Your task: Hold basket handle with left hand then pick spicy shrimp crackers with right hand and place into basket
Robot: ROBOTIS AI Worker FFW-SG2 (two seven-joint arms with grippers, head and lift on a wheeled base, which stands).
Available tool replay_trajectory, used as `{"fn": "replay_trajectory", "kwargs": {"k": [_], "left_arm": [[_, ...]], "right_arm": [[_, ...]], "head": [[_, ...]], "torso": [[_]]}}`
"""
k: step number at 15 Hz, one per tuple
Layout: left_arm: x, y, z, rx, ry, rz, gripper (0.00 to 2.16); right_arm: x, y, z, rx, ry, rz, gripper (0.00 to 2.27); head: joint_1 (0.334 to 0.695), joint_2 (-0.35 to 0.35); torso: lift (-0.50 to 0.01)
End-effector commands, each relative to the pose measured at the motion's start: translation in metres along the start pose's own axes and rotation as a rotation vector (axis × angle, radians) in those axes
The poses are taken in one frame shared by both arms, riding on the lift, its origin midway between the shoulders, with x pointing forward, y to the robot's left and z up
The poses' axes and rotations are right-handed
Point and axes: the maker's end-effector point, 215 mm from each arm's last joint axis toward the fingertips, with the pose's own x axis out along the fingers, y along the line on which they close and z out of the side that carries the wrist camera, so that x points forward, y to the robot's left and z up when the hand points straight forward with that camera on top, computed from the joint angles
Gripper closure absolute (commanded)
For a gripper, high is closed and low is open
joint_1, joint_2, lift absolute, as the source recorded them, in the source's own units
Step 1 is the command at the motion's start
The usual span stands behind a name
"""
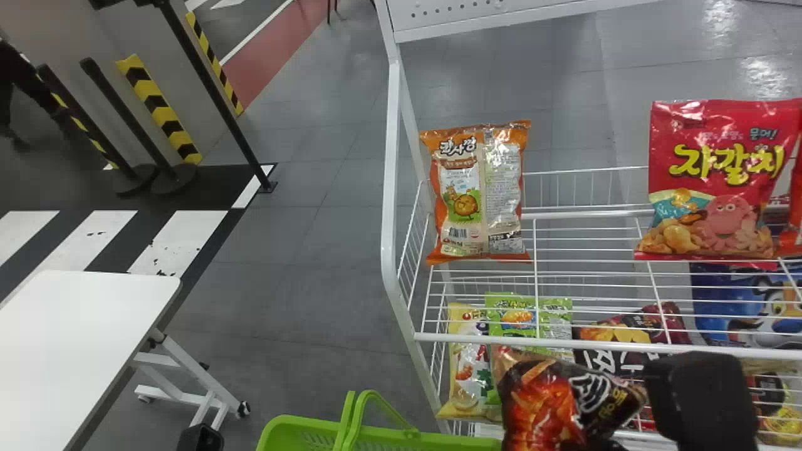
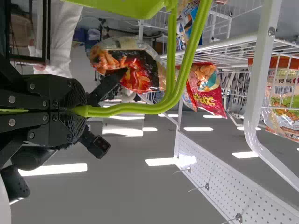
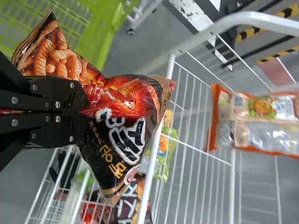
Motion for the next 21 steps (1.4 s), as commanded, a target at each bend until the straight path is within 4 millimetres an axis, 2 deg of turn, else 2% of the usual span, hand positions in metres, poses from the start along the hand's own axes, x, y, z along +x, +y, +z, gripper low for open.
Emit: {"fn": "replay_trajectory", "kwargs": {"k": [1, 3, 7, 10, 11, 12, 13, 14, 19, 21], "left_arm": [[0.002, -0.003, 0.001, 0.001, 0.005, -0.014, 2.15], [0.002, -0.004, 0.001, 0.001, 0.005, -0.016, 2.15], [0.003, -0.004, 0.0, 0.001, 0.007, -0.018, 2.15], [0.003, -0.004, 0.0, 0.0, 0.008, -0.018, 2.15], [0.003, -0.004, 0.0, 0.001, 0.007, -0.018, 2.15], [0.003, -0.004, 0.0, 0.001, 0.007, -0.018, 2.15], [0.003, -0.004, 0.0, 0.001, 0.007, -0.018, 2.15], [0.003, -0.003, 0.0, -0.001, 0.007, -0.018, 2.15], [0.004, -0.002, -0.001, -0.007, 0.008, -0.02, 2.15], [0.004, -0.002, -0.001, -0.006, 0.008, -0.02, 2.15]], "right_arm": [[0.0, 0.021, -0.005, -0.018, 0.03, 0.044, 2.25], [0.0, 0.036, -0.007, -0.019, 0.052, 0.09, 2.25], [0.016, 0.078, -0.022, -0.009, 0.094, 0.244, 2.24], [0.024, 0.095, -0.029, -0.008, 0.114, 0.3, 2.17], [0.027, 0.101, -0.034, -0.007, 0.13, 0.322, 1.94], [0.029, 0.105, -0.038, -0.006, 0.144, 0.345, 1.28], [0.032, 0.104, -0.044, -0.004, 0.158, 0.343, 0.34], [0.034, 0.107, -0.046, -0.001, 0.165, 0.359, 0.0], [0.037, 0.1, -0.035, 0.033, 0.126, 0.374, 0.06], [0.036, 0.085, -0.013, 0.048, 0.035, 0.348, 0.06]], "head": [[0.695, 0.35], [0.695, 0.35], [0.695, 0.35], [0.695, 0.35], [0.695, 0.35], [0.695, 0.35], [0.695, 0.35], [0.695, 0.35], [0.695, 0.35], [0.695, 0.35]], "torso": [[-0.01], [-0.01], [-0.01], [-0.01], [-0.01], [-0.01], [-0.01], [-0.01], [-0.01], [-0.01]]}}
